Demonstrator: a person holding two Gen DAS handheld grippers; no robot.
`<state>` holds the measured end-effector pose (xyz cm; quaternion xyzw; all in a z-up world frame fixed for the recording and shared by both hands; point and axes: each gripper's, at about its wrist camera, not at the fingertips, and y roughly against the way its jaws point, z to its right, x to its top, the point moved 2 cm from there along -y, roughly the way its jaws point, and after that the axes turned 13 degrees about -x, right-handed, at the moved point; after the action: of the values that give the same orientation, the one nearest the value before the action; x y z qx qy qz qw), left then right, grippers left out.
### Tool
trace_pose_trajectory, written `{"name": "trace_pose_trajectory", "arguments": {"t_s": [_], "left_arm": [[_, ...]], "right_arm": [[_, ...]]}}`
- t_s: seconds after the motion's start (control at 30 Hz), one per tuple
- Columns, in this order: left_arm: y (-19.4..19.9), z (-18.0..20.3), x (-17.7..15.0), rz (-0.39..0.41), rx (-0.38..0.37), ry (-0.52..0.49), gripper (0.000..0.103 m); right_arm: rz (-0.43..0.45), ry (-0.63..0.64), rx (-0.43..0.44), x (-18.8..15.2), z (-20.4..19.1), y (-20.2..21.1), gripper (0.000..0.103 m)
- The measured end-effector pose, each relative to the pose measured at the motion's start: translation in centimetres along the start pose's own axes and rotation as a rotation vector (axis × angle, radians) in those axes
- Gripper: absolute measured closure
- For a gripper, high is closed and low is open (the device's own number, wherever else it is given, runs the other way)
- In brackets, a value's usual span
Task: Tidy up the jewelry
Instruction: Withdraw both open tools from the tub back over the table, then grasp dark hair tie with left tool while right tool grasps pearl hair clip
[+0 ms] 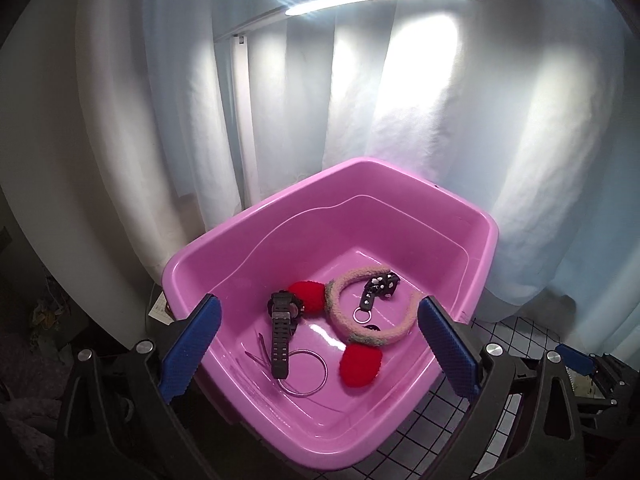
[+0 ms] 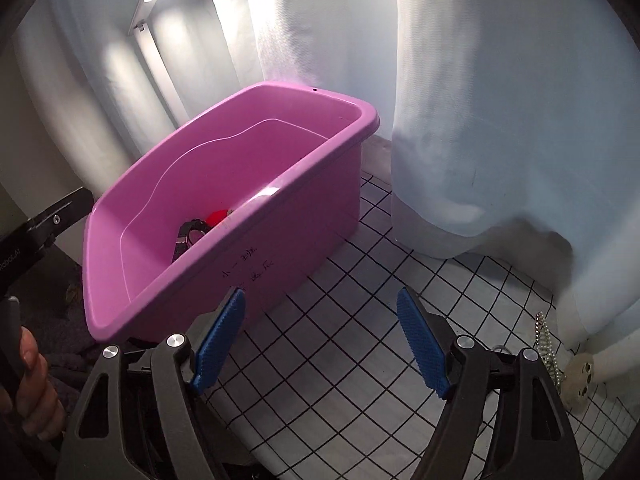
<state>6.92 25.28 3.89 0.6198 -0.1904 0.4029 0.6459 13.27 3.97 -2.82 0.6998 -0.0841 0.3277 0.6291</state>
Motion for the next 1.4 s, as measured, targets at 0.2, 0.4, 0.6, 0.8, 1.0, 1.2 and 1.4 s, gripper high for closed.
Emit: {"name": "trace_pose_trajectory", "arguments": {"t_s": [0.2,0.4,0.6,0.8,1.0,1.2,1.4], "left_arm": [[-0.9,4.9,-2.2,-0.028,-0.111,-0.094,0.006],[-1.5,9.8,-5.0,-0.081,-0.174,-0.106,0.006],[-2.1,15.1,-9.0,-0.138,-0.148,-0.102,0.006],[-2.4,19.6,-13.1,-0.177,-0.078,-0.061,0.006],[-2.6,22.4,-16.5,-0.190,-0.005,-0.019,0.006],[-4.7,23.1,-18.3,-0.229,0.048,0.009,0.006],[-6.4,23.3,-19.0,-0.217,0.051,0.017,0.006]], "right_arm": [[-0.027,-0.126,-0.038,-6.9,5.3,1.9,0.028],[0.015,-0.233,-0.155,-12.1,12.6,4.7,0.028],[-0.012,-0.258,-0.176,-16.1,19.8,5.2,0.028],[-0.018,-0.174,-0.141,-18.6,24.9,4.8,0.028],[-0.023,-0.098,-0.073,-19.3,27.8,2.5,0.028],[0.007,-0.075,-0.015,-18.2,28.4,0.3,0.028],[0.060,-0.038,0.035,-16.1,27.3,-2.4,0.028]]}}
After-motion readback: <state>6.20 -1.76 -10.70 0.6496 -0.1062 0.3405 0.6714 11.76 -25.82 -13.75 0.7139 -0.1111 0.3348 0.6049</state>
